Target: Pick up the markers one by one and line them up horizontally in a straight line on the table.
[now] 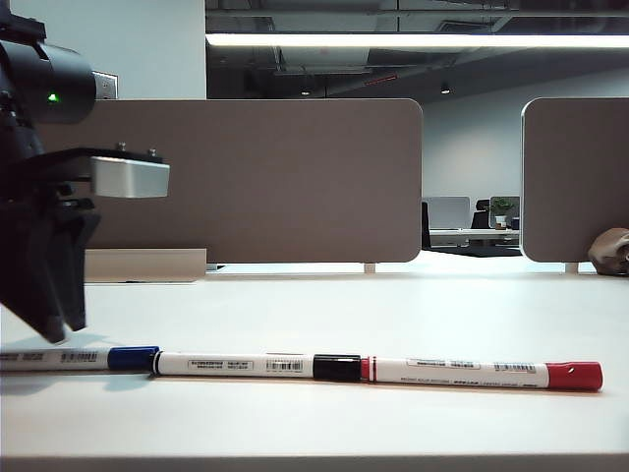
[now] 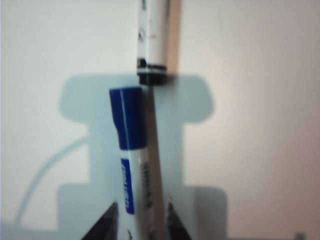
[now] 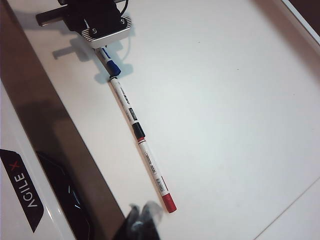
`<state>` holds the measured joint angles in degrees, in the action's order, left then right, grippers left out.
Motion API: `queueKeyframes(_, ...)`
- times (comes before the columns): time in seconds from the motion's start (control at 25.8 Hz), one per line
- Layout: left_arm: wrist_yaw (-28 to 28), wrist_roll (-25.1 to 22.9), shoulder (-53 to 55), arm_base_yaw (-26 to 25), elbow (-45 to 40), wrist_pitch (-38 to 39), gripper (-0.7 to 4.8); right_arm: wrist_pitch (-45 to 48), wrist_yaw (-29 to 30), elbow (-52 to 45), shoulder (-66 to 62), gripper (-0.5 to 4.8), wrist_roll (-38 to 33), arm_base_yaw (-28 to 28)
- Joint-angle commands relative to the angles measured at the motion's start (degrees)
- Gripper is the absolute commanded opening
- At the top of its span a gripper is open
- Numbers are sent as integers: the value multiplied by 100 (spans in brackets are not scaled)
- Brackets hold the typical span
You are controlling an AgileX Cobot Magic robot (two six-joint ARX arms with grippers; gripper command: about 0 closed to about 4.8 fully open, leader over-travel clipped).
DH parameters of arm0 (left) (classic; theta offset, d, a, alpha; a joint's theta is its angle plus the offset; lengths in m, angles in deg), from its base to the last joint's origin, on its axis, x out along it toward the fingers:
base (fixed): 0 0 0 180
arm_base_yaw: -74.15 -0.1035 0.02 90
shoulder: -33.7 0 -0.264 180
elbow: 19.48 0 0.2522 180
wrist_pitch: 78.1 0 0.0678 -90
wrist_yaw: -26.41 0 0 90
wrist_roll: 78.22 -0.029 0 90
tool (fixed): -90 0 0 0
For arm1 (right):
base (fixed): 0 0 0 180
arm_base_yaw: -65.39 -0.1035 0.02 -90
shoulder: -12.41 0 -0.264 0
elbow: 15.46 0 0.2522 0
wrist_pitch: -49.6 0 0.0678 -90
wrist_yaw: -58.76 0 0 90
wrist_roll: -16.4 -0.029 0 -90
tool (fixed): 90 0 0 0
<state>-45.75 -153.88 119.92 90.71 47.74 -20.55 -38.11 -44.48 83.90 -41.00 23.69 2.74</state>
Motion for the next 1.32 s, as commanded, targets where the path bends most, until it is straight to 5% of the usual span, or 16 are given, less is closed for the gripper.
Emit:
queueKeyframes(0.04, 146, 72, 92, 0, -4, -15, 121, 114, 26, 26, 11, -1, -111, 0)
queueKeyframes(0.46, 378, 407, -468, 116, 0, -109, 114, 310, 26, 26, 17, -1, -129, 0)
queueKeyframes(0.7, 350, 1047, -1558, 289, -2, -111, 20, 706, 26, 26, 79, -2, -127, 0)
queueKeyframes(0.81, 341, 2164, -2312, 289, -2, -153, -5, 1150, 9, 22, 234, -2, -125, 0)
queueKeyframes(1.01, 280, 3032, -3519, 289, -2, -308, -6, 1858, 4, -149, 671, -2, -125, 0)
queueKeyframes(1.16, 66, 4723, -5222, 289, -11, -1360, -5, 3314, -149, -1563, 1958, -2, -127, 2)
queueKeyframes(1.32, -140, 5143, -6011, 286, -44, -1504, -6, 4157, -339, -2723, 2868, -2, -129, 7)
